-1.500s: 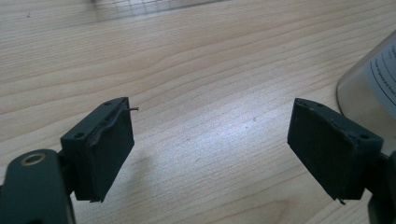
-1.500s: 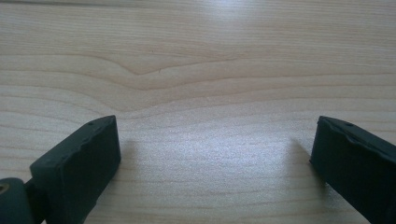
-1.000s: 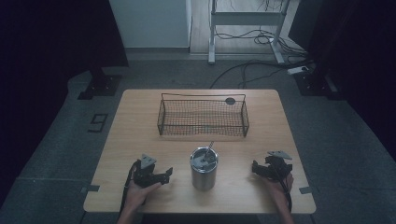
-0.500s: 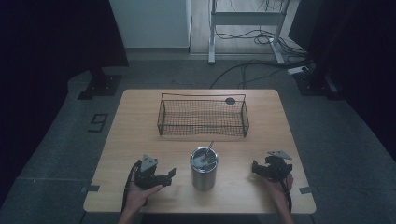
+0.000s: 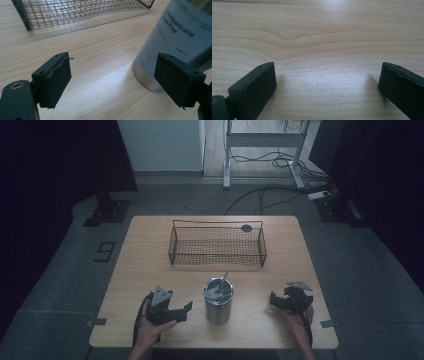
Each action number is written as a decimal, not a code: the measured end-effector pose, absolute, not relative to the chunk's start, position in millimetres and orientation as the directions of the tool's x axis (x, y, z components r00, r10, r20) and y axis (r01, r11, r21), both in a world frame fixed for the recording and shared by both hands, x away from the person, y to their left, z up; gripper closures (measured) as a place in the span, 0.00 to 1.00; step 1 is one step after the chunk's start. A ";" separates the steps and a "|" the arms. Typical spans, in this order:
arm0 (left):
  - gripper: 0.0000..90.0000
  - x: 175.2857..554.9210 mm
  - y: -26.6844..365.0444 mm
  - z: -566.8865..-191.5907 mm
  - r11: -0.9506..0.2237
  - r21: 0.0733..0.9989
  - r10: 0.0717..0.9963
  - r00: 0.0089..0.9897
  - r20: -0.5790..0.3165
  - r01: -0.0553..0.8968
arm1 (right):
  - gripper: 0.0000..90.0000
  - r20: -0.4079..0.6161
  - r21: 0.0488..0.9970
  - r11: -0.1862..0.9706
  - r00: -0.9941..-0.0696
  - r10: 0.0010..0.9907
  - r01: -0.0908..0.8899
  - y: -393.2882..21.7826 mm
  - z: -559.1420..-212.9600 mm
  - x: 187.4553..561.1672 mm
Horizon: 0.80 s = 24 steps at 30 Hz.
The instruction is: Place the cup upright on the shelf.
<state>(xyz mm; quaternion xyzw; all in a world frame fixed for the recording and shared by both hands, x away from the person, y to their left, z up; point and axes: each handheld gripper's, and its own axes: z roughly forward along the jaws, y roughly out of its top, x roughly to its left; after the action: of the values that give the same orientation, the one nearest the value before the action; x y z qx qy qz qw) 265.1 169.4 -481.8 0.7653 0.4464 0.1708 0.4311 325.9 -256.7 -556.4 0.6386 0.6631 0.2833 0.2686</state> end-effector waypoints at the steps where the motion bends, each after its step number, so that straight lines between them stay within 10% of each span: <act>1: 0.16 264.2 168.0 -480.8 -0.232 0.814 0.827 0.548 -0.123 0.533 | 0.01 0.006 0.719 0.024 -0.040 0.999 0.695 -256.7 -556.4 325.9; 24: 0.08 258.1 132.5 -473.6 -0.301 0.814 0.752 0.649 -0.117 0.496 | 0.01 0.006 0.719 0.022 -0.038 0.999 0.695 -256.9 -556.4 325.9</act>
<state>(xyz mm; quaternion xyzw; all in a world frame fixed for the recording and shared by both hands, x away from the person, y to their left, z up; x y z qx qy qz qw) 258.1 132.5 -473.6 0.7935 0.3932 0.1448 0.4413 325.9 -256.9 -556.4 0.6393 0.6625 0.2830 0.2689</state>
